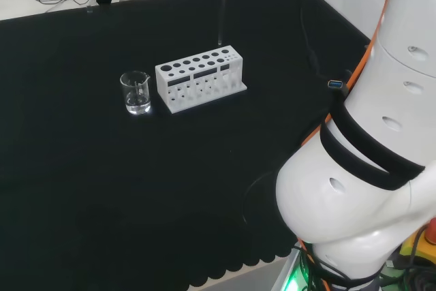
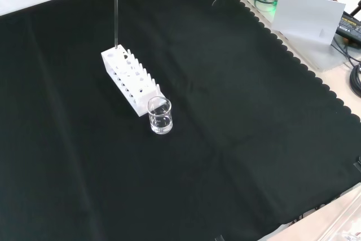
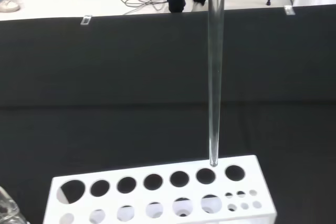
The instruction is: Stir in the beaker to the left of the white test tube rack with the glass rod.
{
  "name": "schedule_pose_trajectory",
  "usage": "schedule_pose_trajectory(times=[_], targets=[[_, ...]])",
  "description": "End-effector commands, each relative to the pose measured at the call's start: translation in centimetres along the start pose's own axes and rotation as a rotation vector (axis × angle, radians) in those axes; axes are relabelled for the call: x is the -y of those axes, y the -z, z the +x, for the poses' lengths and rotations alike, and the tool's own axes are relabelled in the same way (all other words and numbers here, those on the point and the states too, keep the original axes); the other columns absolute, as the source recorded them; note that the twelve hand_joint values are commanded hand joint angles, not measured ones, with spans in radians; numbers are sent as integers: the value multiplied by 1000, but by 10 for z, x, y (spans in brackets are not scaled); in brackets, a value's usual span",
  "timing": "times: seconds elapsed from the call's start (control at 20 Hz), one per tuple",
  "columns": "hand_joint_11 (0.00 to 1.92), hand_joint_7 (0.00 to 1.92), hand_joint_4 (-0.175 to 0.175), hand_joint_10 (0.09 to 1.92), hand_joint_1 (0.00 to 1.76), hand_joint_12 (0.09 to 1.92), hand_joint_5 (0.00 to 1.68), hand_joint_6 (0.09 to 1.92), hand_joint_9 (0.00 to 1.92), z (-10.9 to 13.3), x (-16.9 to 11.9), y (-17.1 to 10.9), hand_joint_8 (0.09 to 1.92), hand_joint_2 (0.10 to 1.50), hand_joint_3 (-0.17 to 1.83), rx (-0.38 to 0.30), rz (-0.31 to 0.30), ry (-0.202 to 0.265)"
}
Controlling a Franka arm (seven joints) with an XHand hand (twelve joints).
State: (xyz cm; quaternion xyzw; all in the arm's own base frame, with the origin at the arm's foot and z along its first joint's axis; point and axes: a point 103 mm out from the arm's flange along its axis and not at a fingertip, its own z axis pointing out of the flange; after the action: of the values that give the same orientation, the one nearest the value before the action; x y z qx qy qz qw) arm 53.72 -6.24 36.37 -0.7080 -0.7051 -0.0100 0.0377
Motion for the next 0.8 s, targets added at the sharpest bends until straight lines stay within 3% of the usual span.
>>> schedule_pose_trajectory(times=[0.05, 0.45, 0.8], targets=[[1781, 1511, -175, 567, 1231, 656, 1365, 377, 1780, 55, -10, -1, 954, 1046, -175, -11, 17, 89], [1782, 1513, -175, 568, 1231, 661, 1369, 371, 1781, 115, -9, -4, 954, 1045, -175, -12, 33, 196], [1782, 1514, -175, 568, 1231, 665, 1371, 366, 1783, 147, -5, 0, 953, 1044, -175, -9, 35, 255]])
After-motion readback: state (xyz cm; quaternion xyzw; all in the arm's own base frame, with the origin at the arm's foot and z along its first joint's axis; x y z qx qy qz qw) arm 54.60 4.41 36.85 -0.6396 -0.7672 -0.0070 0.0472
